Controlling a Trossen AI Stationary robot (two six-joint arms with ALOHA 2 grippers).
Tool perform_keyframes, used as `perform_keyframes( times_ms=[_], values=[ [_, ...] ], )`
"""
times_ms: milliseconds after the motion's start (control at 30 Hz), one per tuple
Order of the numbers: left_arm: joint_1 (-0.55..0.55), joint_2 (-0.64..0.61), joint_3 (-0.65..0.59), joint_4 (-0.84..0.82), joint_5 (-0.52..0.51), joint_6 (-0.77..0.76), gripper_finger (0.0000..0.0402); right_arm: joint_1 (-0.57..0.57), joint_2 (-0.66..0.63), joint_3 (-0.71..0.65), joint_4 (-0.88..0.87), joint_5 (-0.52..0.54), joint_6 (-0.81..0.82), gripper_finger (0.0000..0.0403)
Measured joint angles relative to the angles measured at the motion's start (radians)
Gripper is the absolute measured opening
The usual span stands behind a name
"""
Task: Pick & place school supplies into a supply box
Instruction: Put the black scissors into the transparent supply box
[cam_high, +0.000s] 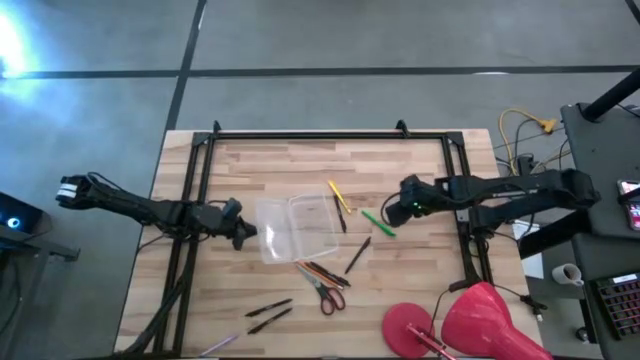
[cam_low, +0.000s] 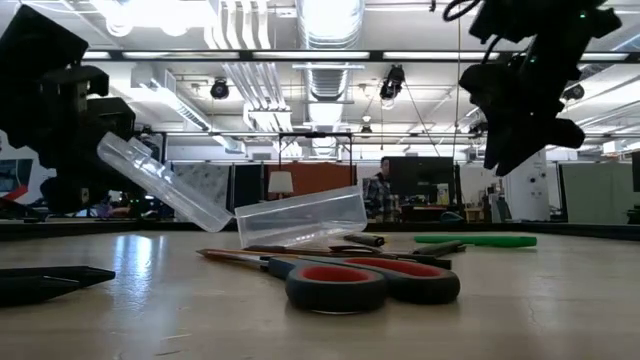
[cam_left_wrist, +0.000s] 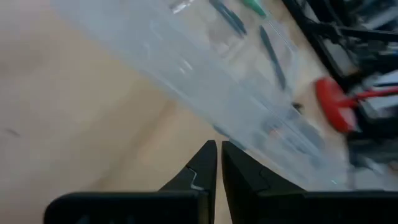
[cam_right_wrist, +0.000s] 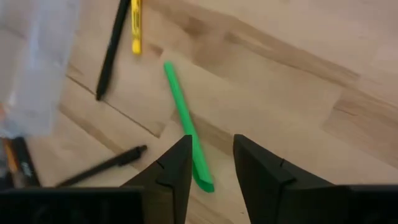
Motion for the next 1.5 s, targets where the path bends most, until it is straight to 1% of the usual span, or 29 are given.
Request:
perform_keyframes(
  times_ms=[133,200,267,400,467,533,633,700,833,1000,1100,1200,1367,1500],
  values=[
    [-0.002,-0.01,0.039,-0.044,0.12,0.015,0.0008,0.001,0.091,0.026,0.001,-0.072,-0.086,0.0122],
    [-0.003,-0.013,0.087,-0.121,0.161,0.043,0.0008,0.005,0.141,0.038,0.001,-0.113,-0.134,0.0126],
    [-0.003,-0.014,0.158,-0.261,0.17,0.08,0.0008,0.011,0.187,0.051,0.001,-0.131,-0.175,0.013],
    [-0.003,-0.014,0.343,-0.581,0.161,0.188,0.0008,0.017,0.267,0.079,0.003,-0.131,-0.221,0.0138],
    [-0.003,-0.011,0.426,-0.694,0.147,0.225,0.0008,0.017,0.301,0.092,0.011,-0.128,-0.248,0.0142],
    [-0.003,-0.011,0.493,-0.748,0.147,0.252,0.0008,0.018,0.336,0.098,0.027,-0.128,-0.281,0.0146],
    [-0.002,-0.012,0.568,-0.747,0.143,0.266,0.0008,0.018,0.389,0.106,0.059,-0.127,-0.319,0.0152],
    [-0.002,-0.006,0.595,-0.744,0.127,0.267,0.0008,0.018,0.417,0.111,0.065,-0.128,-0.323,0.0157],
    [-0.002,0.014,0.61,-0.74,0.129,0.268,0.0008,0.024,0.442,0.135,0.078,-0.125,-0.344,0.0165],
    [-0.002,0.039,0.595,-0.742,0.137,0.267,0.0008,0.062,0.432,0.188,0.073,-0.133,-0.373,0.0169],
    [-0.002,0.053,0.589,-0.74,0.137,0.287,0.0008,0.114,0.44,0.246,0.069,-0.171,-0.391,0.0169],
    [-0.002,0.061,0.587,-0.741,0.138,0.323,0.0008,0.185,0.481,0.32,0.065,-0.186,-0.394,0.0169],
    [-0.002,0.075,0.587,-0.738,0.137,0.346,0.0008,0.291,0.612,0.464,0.05,-0.19,-0.375,0.0169],
    [-0.002,0.089,0.581,-0.74,0.137,0.347,0.0008,0.324,0.716,0.559,0.047,-0.213,-0.332,0.0169]
  ],
)
